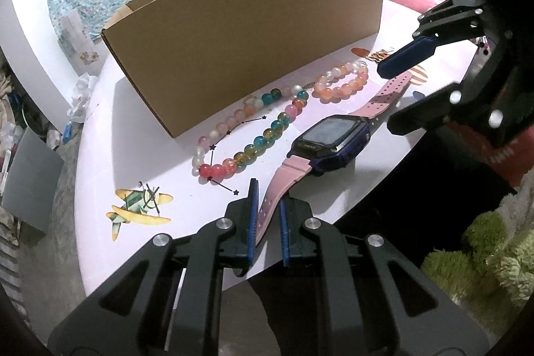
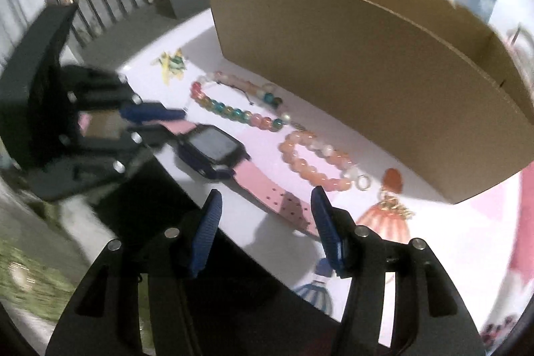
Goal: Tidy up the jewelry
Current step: 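Grasp the pink strap end with the left tool while the right tool holds the watch face, then lift the smartwatch with both tools and carry it over the box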
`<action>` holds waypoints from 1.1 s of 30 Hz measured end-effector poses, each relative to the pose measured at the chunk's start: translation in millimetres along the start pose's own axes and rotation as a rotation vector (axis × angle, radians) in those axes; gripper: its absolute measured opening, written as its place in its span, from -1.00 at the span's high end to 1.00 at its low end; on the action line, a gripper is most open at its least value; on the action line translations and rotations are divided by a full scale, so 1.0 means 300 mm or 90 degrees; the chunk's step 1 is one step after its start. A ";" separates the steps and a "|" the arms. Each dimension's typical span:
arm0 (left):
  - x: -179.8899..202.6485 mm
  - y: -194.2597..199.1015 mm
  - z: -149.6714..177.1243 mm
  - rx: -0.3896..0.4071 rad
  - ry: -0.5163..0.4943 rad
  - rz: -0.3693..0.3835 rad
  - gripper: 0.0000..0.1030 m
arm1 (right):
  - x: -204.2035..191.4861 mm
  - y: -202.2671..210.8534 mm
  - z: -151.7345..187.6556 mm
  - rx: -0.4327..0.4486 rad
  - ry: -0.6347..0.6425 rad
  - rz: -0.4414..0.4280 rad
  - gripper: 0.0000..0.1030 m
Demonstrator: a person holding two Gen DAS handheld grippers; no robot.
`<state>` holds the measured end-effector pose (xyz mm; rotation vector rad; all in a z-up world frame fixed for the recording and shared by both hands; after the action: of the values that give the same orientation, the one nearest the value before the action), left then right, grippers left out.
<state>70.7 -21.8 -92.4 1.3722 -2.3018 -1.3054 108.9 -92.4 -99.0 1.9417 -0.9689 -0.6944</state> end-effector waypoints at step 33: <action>-0.025 0.137 -0.069 0.077 0.020 -0.023 0.94 | -0.023 0.129 0.021 0.150 -0.009 0.264 0.91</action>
<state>59.5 -20.1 -47.2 1.4653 -2.3808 -1.1636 86.2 -103.1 -68.1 1.8462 -1.4610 -0.3675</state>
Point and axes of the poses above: each gripper's, at about its wrist camera, not at the fingertips, and y roughly against the way its jaws point, x to its right, z to its underside, the point moved 6 cm from there along -y, roughly the way its jaws point, and after that the axes turned 10 degrees about -z, right-handed, at the moved point
